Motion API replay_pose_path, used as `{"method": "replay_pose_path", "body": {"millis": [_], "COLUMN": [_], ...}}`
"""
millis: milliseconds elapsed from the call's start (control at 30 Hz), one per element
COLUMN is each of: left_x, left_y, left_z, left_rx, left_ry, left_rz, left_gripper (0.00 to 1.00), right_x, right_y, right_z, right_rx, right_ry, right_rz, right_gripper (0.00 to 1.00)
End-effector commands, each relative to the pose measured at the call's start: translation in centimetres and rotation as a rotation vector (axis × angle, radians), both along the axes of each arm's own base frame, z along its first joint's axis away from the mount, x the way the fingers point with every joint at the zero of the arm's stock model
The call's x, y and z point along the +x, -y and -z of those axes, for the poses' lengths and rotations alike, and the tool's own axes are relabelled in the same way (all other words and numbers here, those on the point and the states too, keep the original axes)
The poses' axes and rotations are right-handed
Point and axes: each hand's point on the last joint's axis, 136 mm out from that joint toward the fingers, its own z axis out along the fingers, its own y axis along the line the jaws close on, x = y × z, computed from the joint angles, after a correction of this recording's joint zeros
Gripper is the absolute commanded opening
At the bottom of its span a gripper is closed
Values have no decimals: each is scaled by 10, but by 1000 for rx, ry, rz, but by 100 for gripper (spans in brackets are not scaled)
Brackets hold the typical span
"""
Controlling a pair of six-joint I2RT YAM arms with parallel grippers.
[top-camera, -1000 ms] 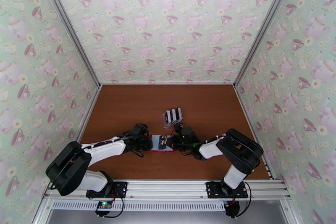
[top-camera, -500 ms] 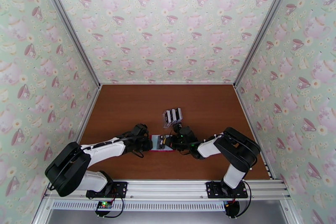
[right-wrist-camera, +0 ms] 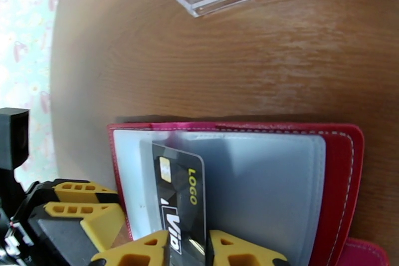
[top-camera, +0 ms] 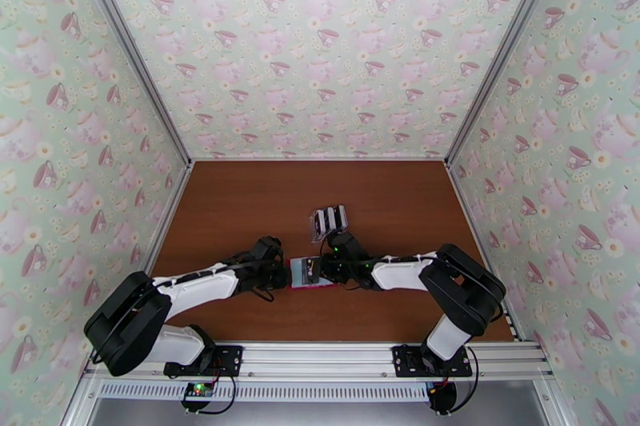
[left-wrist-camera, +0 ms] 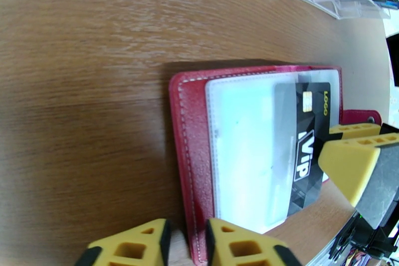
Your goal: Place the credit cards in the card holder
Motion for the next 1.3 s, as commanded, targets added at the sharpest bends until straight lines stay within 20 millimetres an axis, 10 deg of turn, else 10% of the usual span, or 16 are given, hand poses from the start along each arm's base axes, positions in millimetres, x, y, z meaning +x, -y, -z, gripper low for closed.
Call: {"method": "replay_pose_path", "body": {"millis": [0, 1267], "left_x": [-5, 18], "left_y": [-11, -3], "left_z": [6, 19], "left_rx": [72, 48], "left_ry": [-42, -50], "left_rz": [12, 22], "left_gripper": [33, 20], "right_x": [-5, -7], "right_y": [13, -26], "right_z": [16, -2], "right_rx": [-128, -340], "right_ry": [-23, 53], "right_rz": [-12, -176], "right_gripper": [27, 27]}}
